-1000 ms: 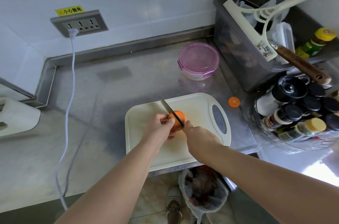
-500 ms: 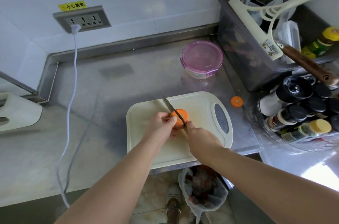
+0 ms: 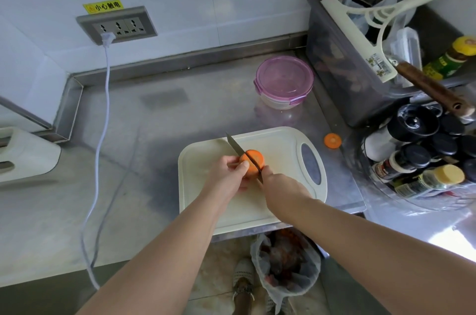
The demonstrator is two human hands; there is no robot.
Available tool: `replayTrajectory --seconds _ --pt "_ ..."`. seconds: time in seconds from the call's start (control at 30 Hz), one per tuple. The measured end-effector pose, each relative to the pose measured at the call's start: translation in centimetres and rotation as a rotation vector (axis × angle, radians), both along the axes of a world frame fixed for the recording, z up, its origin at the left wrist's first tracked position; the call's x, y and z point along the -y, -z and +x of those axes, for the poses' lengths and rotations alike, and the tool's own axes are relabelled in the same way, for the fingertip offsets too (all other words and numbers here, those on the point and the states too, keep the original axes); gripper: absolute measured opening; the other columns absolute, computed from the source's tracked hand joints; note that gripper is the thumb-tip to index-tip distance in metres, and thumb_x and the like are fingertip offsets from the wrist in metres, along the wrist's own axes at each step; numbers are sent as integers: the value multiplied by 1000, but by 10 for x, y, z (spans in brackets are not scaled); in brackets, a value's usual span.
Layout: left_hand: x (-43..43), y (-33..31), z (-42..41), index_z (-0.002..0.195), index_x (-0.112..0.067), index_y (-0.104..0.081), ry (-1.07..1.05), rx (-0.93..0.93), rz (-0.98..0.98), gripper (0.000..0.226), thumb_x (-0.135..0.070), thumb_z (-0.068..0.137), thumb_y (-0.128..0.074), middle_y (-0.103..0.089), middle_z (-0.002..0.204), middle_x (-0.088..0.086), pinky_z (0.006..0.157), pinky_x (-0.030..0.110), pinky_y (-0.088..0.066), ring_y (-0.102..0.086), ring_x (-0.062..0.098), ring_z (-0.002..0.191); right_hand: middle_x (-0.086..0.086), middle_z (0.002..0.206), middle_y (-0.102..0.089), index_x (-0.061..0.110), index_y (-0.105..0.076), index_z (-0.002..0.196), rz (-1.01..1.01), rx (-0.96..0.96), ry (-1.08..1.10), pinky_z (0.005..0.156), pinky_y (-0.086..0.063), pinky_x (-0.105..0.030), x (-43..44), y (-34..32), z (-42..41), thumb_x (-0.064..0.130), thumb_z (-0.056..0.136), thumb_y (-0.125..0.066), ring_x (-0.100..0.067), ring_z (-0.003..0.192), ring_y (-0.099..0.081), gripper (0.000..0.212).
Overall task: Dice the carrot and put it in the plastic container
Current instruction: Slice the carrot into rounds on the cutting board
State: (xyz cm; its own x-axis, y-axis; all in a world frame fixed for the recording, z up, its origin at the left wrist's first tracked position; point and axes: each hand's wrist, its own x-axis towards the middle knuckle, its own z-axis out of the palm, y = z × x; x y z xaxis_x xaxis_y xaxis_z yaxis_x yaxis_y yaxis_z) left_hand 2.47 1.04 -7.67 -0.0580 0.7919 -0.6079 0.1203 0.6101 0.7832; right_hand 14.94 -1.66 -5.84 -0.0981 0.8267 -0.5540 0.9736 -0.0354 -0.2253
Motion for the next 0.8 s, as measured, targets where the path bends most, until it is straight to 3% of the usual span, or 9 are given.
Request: replayTrajectory --seconds 0.07,0.17,0.3,0.47,0.63,0.73,0.8 --pt "0 0 0 116 -17 -50 12 -12 1 23 -21 94 -59 -62 107 6 74 37 -57 -67 21 83 -7 105 -58 10 -18 146 4 9 -14 72 -46 -30 -2 0 0 2 97 -41 -23 92 -62 55" --pt "-1 0 -1 114 -17 -50 14 -6 -8 22 -21 94 -59 -63 110 8 78 40 -57 -68 25 90 0 84 -49 12 -12 148 -2 32 -4 74 -47 -28 1 5 -1 5 98 -42 -16 75 -53 59" --pt "1 -4 -2 122 -14 -48 36 8 -9 29 -20 95 -57 -61 114 9 76 38 -57 -66 25 94 0 83 -44 12 -11 148 15 19 21 73 -47 -29 3 9 -4 5 98 -41 -18 80 -49 58" --pt "13 -10 -13 128 -24 -45 43 137 -12 31 -14 100 -48 -58 106 0 73 34 -56 -65 20 85 -15 112 -61 9 -34 131 33 -38 72 70 -42 -35 -1 9 9 19 103 -32 -34 98 -62 29" --pt "25 -14 -26 114 -23 -55 -119 410 -95 17 -17 100 -46 -59 107 0 79 44 -54 -66 27 85 -14 115 -62 10 -25 143 56 -6 63 67 -38 -32 8 11 9 22 105 -30 -32 102 -63 40" --pt "21 -14 -22 100 -27 -54 -156 271 -119 7 -21 98 -52 -58 103 4 75 40 -54 -64 25 79 -14 110 -64 8 -28 139 98 26 46 62 -37 -30 10 11 13 23 105 -31 -31 96 -65 37" --pt "16 -12 -23 106 -27 -53 -162 184 -89 13 -16 98 -51 -57 105 5 71 34 -55 -63 23 77 -14 106 -60 5 -32 136 137 7 57 55 -37 -31 11 8 16 22 106 -27 -26 75 -60 35"
